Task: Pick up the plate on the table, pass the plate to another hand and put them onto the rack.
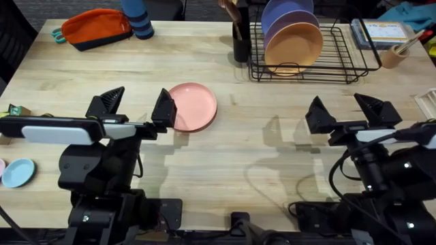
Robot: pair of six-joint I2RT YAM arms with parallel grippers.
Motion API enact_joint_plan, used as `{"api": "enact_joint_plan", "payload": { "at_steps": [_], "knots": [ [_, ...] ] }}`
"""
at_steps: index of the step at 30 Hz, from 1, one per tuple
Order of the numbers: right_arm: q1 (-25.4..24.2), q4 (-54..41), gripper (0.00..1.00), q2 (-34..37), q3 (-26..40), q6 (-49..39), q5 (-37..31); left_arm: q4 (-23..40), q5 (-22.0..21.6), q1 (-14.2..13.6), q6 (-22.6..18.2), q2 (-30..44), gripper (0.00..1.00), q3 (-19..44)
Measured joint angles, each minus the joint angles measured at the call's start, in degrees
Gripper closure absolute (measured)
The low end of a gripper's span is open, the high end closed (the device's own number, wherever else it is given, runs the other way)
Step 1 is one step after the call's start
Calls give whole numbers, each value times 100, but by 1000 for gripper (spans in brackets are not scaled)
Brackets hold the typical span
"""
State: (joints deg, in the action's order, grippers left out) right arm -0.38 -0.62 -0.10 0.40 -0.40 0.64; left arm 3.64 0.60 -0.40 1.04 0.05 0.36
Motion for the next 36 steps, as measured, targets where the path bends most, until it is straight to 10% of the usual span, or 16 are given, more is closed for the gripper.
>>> {"api": "enact_joint_plan", "payload": {
  "at_steps": [19,31,33,36],
  "knots": [
    [0,-499,5,0,190,141,-36,371,114,0,114,22,8,134],
    [0,-3663,5,610,2285,323,26,2387,179,0,114,1986,8,2985],
    [-1,-4564,5,1761,3799,323,51,2831,179,0,114,3037,8,4085],
    [-2,-4744,5,2178,4291,323,68,3000,181,0,114,3256,8,4455]
  ]
}}
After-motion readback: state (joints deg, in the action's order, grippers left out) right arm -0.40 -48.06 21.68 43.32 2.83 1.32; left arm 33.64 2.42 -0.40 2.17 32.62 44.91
